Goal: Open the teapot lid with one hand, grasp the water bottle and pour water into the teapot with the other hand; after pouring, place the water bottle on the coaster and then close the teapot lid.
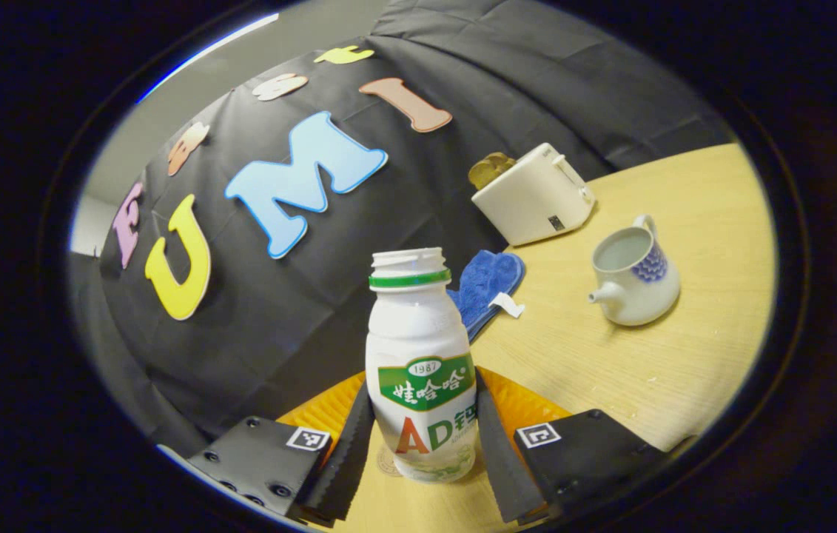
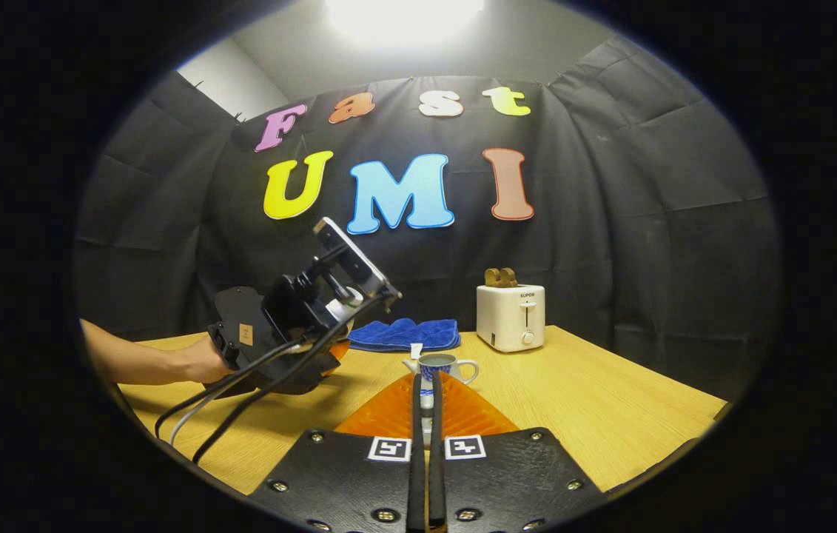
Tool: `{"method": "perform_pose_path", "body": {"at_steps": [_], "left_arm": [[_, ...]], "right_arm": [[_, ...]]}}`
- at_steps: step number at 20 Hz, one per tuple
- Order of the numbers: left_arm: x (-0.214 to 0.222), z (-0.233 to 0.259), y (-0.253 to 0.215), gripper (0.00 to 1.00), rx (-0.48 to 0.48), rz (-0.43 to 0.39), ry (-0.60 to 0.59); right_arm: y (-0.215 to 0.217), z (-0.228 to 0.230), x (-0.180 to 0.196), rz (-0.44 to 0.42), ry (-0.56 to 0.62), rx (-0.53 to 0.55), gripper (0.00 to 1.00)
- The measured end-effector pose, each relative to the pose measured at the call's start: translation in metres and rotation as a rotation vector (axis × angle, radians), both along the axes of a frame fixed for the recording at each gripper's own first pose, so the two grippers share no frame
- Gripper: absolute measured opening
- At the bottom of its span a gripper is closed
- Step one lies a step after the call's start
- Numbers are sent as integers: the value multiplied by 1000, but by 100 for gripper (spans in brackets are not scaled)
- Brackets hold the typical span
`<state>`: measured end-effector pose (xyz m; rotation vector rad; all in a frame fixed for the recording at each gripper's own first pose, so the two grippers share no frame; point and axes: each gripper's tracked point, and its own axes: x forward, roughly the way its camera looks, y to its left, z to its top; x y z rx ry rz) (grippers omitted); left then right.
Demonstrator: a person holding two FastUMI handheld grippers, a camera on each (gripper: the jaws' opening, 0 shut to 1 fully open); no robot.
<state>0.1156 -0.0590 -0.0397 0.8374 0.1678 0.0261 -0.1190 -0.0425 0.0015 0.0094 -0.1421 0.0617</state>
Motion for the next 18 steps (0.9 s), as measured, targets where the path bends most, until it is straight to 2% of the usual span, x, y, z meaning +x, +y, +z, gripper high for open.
{"method": "perform_pose_path", "body": {"at_steps": [9,10,11,12,18], "left_arm": [[16,-2,-35,82,219,-75,24],[17,-3,-39,77,233,-83,27],[18,-3,-42,76,250,-90,30],[19,-3,-45,82,273,-96,35],[24,-16,-62,82,430,-157,77]], "right_arm": [[-20,-5,-5,-41,1,5,2],[-22,-6,-6,-43,1,6,2],[-23,-6,-7,-47,2,6,2],[-25,-6,-8,-51,0,6,2],[-29,-3,-9,-48,-15,16,2]]}}
